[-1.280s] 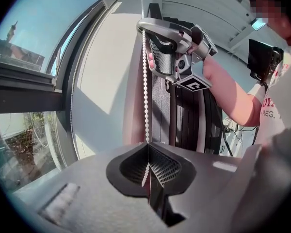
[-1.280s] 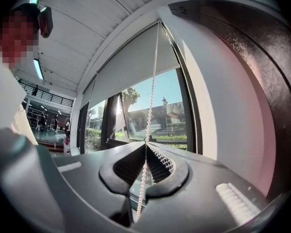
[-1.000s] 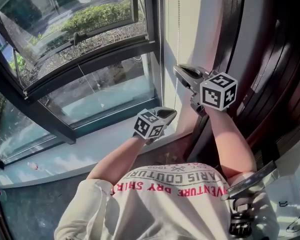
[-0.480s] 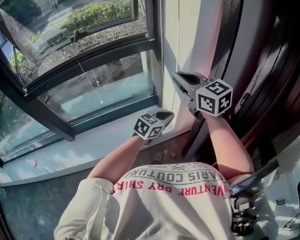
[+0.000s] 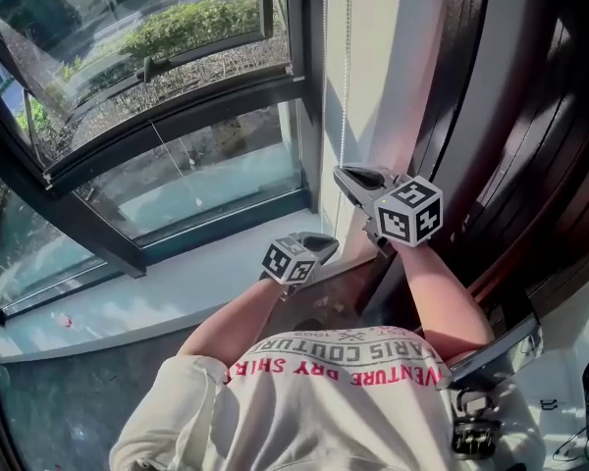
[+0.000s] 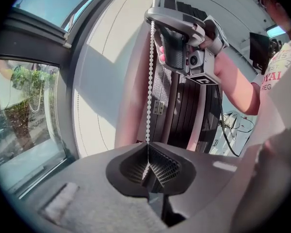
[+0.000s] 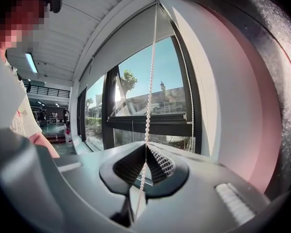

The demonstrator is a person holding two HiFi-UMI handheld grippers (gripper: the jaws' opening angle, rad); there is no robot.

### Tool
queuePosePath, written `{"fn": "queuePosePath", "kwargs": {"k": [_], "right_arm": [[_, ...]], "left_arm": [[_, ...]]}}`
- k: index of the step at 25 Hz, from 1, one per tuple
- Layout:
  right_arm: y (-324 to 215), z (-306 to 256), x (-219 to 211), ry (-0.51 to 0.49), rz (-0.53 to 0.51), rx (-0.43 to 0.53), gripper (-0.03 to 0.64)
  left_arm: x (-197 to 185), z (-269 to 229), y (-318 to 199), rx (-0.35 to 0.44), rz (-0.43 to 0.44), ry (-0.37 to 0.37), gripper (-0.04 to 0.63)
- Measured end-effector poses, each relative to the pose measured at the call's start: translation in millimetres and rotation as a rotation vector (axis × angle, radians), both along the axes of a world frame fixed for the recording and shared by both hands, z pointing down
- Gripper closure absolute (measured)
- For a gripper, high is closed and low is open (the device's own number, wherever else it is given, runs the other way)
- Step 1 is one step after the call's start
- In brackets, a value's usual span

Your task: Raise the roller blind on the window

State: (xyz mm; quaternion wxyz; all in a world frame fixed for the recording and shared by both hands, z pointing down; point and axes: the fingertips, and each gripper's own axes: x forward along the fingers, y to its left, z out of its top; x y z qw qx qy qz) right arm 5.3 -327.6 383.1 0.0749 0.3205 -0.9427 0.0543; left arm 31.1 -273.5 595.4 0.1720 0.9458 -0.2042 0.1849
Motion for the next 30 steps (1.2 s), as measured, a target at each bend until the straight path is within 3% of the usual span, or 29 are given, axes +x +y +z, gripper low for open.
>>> {"fn": "queuePosePath", "kwargs": {"k": [3,7,11,20,25,30], "right_arm": [[-2.1,2.3,2.4,0.004,-0.009,-0.007,0.604],[-7.2,1.3,5.7,0.011,-0.015,-0.001,0.604],[-9.9,0.8,9.3,0.022,-0.026,-0.010,0.604],[-2.4,-0.5,11.3,0.000,-0.032,-0.020,0.604],[6.9,-3.5,12.1,-0.008,-0.035,-0.019,0.604],[11.0,-2.5,14.9,-0.006,-0.025,-0.017,0.604]], "left_arm": [[5.1,-3.3,3.4,-0.011,0.047,-0.006,0.583],[7.4,-44.0,-6.0,0.005,0.068,0.092,0.515],[-1.3,-121.3,-23.1,0.101,0.059,0.223,0.515],[-19.8,-297.4,-48.7,0.310,0.090,0.372,0.506],[-12.6,-374.5,-68.0,0.425,0.037,0.386,0.506],[6.1,-399.1,-74.9,0.410,0.062,0.402,0.506]]}}
